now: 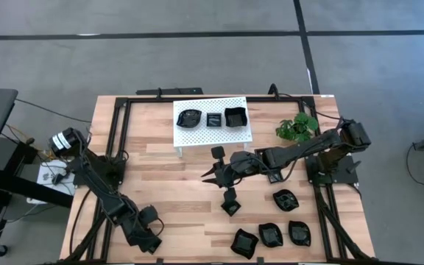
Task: Pick & Place Mini shaped plates
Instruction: Stack the square plate on top of the square plate on the shelf
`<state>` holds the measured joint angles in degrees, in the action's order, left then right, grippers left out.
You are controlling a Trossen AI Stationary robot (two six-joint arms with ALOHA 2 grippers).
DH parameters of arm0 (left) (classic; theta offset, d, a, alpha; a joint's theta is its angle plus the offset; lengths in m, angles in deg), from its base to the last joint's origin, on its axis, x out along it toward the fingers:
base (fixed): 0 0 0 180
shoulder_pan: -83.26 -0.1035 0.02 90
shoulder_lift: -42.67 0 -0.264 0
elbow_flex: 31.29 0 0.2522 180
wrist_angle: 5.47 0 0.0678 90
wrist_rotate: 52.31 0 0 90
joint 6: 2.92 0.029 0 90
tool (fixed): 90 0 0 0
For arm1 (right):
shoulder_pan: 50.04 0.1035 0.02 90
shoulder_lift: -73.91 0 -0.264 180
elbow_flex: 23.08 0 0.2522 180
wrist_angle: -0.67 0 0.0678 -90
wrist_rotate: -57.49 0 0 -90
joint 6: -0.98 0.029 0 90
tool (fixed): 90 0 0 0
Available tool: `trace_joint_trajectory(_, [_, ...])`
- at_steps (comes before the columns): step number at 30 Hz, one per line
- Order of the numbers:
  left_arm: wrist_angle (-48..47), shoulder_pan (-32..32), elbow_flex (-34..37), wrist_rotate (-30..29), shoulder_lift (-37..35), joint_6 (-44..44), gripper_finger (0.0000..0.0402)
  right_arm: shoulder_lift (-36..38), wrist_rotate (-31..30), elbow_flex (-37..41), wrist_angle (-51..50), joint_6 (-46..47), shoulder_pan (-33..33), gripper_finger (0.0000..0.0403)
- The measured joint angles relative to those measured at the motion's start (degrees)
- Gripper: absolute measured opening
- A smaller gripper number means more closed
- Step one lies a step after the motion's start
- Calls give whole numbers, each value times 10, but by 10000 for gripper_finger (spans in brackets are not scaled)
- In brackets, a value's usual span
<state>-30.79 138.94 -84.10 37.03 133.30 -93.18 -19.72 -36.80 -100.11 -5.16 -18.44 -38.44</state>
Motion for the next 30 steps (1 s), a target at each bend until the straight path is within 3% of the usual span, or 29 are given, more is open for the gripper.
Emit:
trace_joint_trajectory(4, [1, 2, 1, -5, -4, 12, 78, 0, 0, 0, 1, 0, 0, 64])
trace_joint_trajectory(9, [1, 2, 2, -33, -22, 19, 14, 0, 0, 0, 10, 0, 0, 64])
trace_joint_trajectory(15, [0, -14, 2, -51, -41, 19, 8, -5, 0, 0, 49, -4, 7, 64])
trace_joint_trajectory(24, [1, -138, 2, -65, -117, 101, 6, -5, -1, 0, 61, -45, 45, 64])
trace_joint_trajectory(30, [0, -235, 2, -43, -182, 180, 8, -13, -1, 0, 66, -45, 75, 64])
